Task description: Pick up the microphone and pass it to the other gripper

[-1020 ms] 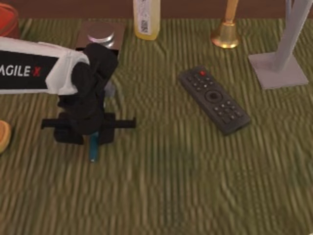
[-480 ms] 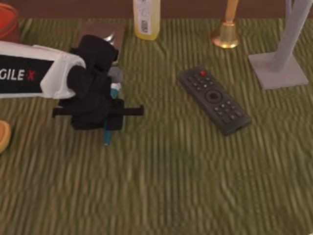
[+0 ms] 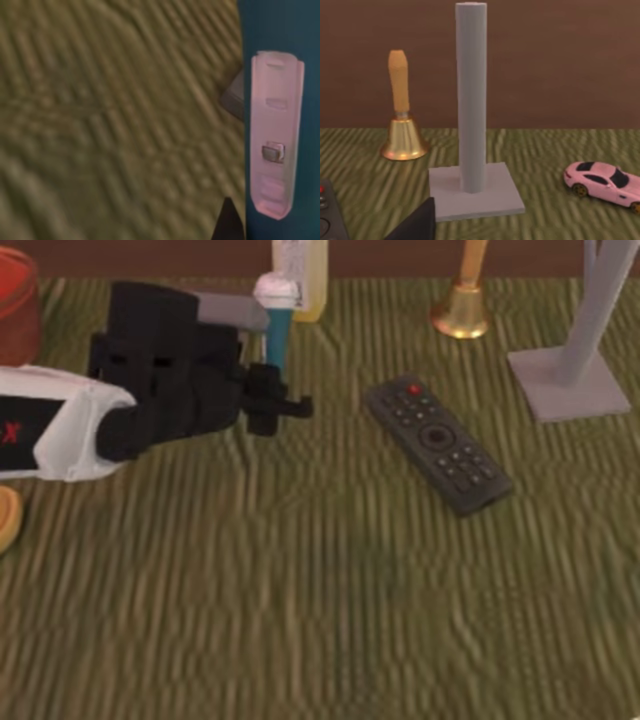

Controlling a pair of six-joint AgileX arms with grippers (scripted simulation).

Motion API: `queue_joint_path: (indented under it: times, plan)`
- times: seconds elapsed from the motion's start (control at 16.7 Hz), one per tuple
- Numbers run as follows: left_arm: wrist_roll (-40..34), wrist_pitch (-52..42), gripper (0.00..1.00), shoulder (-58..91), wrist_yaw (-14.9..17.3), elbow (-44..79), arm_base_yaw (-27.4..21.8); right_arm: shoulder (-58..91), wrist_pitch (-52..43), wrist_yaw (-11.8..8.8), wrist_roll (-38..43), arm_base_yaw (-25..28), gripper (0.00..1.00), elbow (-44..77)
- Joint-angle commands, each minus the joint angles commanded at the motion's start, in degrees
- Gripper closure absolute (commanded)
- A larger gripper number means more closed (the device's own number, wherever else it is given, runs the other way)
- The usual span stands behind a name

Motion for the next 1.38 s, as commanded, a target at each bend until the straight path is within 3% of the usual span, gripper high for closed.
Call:
queue_joint_path:
  times: [0.24, 0.42, 0.84, 1.02, 1.38]
  plan:
    - [5.0, 19.5, 1.00, -5.3, 6.0, -5.3, 0.5, 0.0, 0.0, 0.0, 0.0, 0.0, 0.00, 0.0]
    - [8.0, 29.1, 1.00, -9.1, 9.3, -8.3, 1.0, 0.0, 0.0, 0.0, 0.0, 0.0, 0.00, 0.0]
    - [9.6, 33.4, 1.00, -11.2, 11.0, -9.7, 1.2, 0.0, 0.0, 0.0, 0.0, 0.0, 0.00, 0.0]
    - [9.4, 34.1, 1.00, -11.1, 9.9, -9.8, 0.0, 0.0, 0.0, 0.0, 0.0, 0.0, 0.00, 0.0]
    - [7.8, 42.3, 1.00, -12.9, -1.4, -14.8, -10.3, 0.0, 0.0, 0.0, 0.0, 0.0, 0.00, 0.0]
